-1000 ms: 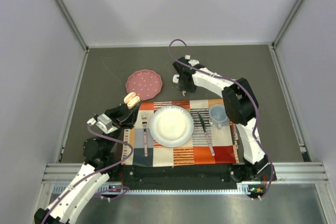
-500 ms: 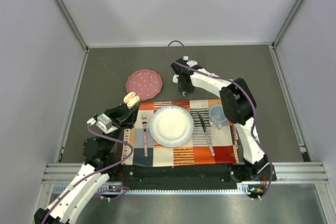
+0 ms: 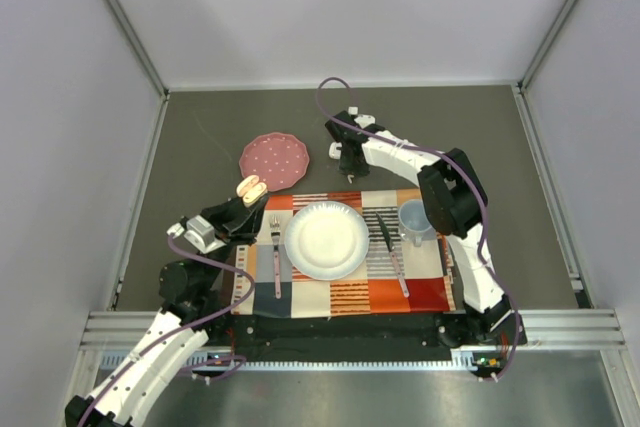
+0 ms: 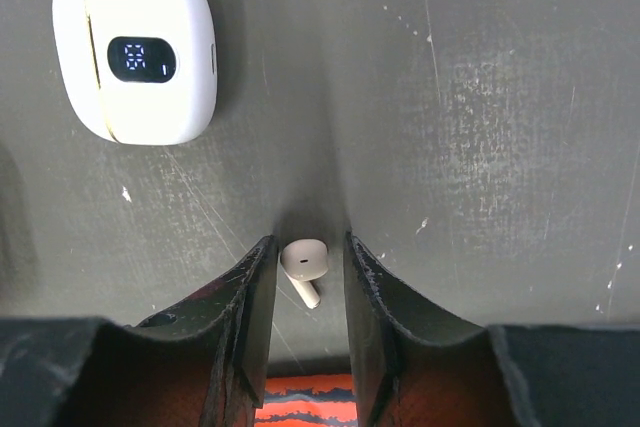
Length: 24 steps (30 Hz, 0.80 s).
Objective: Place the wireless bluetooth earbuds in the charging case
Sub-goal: Pick up the left earbud from the center of the board.
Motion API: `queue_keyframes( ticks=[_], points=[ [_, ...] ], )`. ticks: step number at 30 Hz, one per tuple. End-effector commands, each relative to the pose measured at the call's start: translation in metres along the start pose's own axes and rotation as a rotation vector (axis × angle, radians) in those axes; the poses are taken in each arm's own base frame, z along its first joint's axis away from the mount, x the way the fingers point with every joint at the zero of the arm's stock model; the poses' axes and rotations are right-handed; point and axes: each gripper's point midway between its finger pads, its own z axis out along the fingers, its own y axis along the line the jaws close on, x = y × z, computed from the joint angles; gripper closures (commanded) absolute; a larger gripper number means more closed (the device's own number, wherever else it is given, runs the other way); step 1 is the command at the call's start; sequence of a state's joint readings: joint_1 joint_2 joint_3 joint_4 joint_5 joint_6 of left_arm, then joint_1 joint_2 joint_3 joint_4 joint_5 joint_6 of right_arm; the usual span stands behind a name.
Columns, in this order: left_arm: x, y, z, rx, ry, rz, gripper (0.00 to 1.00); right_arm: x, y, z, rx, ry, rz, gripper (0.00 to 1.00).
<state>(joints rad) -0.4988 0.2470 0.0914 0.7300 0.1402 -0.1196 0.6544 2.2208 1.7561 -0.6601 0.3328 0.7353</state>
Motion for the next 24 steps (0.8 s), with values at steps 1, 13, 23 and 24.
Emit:
queue_keyframes(
  ticks=[1, 13, 23, 24],
  points=[
    [-0.0171, 0.0007, 0.005, -0.003, -0.05, 0.021, 1.0, -0.0025, 0.0133, 0.0037, -0.02, -0.019, -0.006, 0.68],
    [-0.0165, 0.0003, 0.0044, -0.001, -0.05, 0.016, 1.0, 0.0011, 0.0131, 0.0038, -0.017, -0.017, -0.03, 0.73],
    [-0.0162, 0.0006, 0.0044, -0.003, -0.049, 0.016, 1.0, 0.0007, 0.0171, -0.0016, -0.027, -0.028, -0.052, 0.66],
    [-0.0157, 0.0, 0.0045, 0.0, -0.047, 0.015, 1.0, 0.0003, 0.0167, -0.0022, -0.025, -0.029, -0.053, 0.66]
  ],
)
